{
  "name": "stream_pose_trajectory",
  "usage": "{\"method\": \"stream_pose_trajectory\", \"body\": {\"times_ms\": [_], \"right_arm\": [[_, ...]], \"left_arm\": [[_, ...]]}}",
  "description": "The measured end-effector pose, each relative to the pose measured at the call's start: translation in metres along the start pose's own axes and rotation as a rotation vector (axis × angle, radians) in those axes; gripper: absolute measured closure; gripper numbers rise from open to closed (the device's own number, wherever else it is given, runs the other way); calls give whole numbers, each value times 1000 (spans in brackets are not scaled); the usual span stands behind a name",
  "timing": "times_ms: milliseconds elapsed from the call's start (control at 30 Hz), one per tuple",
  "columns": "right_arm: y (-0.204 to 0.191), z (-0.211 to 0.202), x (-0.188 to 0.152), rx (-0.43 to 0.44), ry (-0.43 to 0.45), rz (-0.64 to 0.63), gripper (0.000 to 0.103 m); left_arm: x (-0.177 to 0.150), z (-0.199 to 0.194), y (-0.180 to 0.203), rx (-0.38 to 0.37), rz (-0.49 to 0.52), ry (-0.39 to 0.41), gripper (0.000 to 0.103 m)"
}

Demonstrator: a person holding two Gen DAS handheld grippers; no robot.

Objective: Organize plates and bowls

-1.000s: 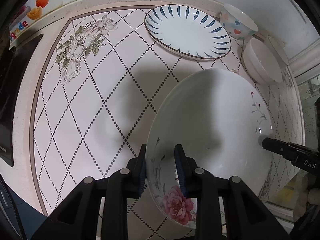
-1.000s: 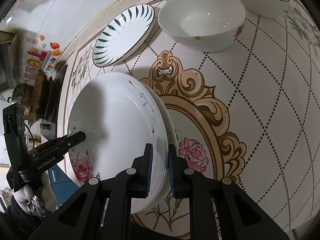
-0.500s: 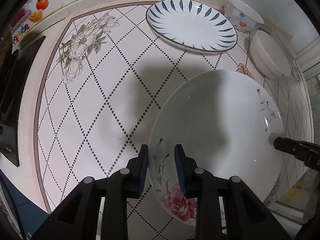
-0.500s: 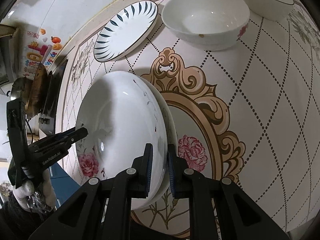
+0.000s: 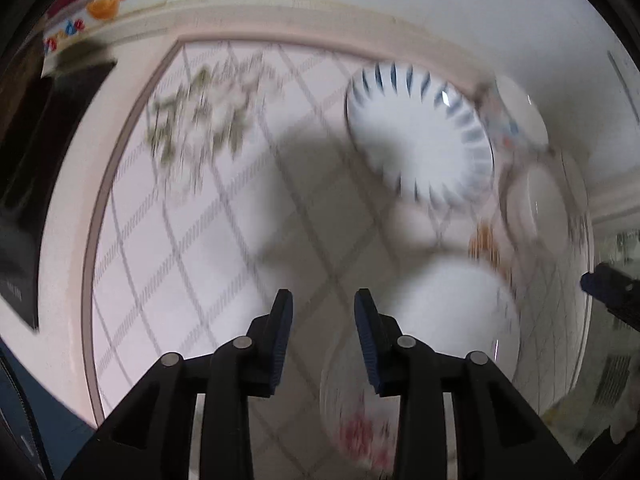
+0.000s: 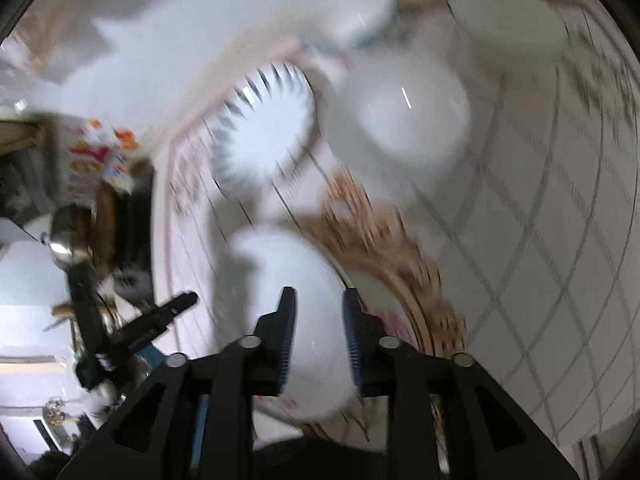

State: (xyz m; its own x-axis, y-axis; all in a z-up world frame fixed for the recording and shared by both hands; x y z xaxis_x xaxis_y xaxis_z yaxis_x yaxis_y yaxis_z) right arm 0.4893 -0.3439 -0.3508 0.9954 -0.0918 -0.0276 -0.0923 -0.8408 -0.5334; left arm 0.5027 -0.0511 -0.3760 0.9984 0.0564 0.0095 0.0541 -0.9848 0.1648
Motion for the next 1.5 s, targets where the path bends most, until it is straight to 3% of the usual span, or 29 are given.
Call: {"method": "stream_pose_trajectory", "body": {"times_ms": [133,267,400,533,600,633,700,800,967,1200,1500], "right_arm": [[-20,2,68,-29,57,-13,52],[-36,37,134,-113,7,-24,52],[-39,74,171,-232,-66,-38,52],[-36,102,188,-288,-119,-42,59],[-28,111,192,-307,-134,-39,70],[-26,113,193,-309,-138,-44,72],[-24,119,196,-322,-143,-58,85],[-23,124,194,-346,-134,-82,89],[-22,122,188,-329,-131,-86,90],[-28,100,170,-297,-144,-108,90],[-49,52,110,-229,-125,-140,90]], "left_arm": [[56,6,-4,-1,-6,20,73],[97,27,-3,-26,-24,-19,73],[123,53,-1,-39,-35,-78,73],[135,76,3,-62,-29,-143,73],[139,78,7,-54,-8,-127,71],[142,79,10,-55,8,-124,73],[145,79,13,-48,24,-114,76],[147,77,17,-38,44,-87,79],[139,72,17,-33,36,-78,81],[122,36,16,-32,47,-48,81],[58,-26,31,-52,106,8,81]]}}
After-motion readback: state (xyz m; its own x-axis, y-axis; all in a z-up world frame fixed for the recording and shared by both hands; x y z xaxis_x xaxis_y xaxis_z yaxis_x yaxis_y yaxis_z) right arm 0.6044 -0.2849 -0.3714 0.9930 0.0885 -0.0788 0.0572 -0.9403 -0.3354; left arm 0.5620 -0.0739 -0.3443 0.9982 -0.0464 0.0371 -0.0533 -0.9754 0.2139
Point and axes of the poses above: each gripper's, at about its wrist camera, not at the fingertips, and z roughly the way its jaws point, y to its right, x to its top, the point moved 3 cm from there along z, roughly the way its jaws point, and after that the axes turned 10 degrees about -y, right-handed, at the moved point
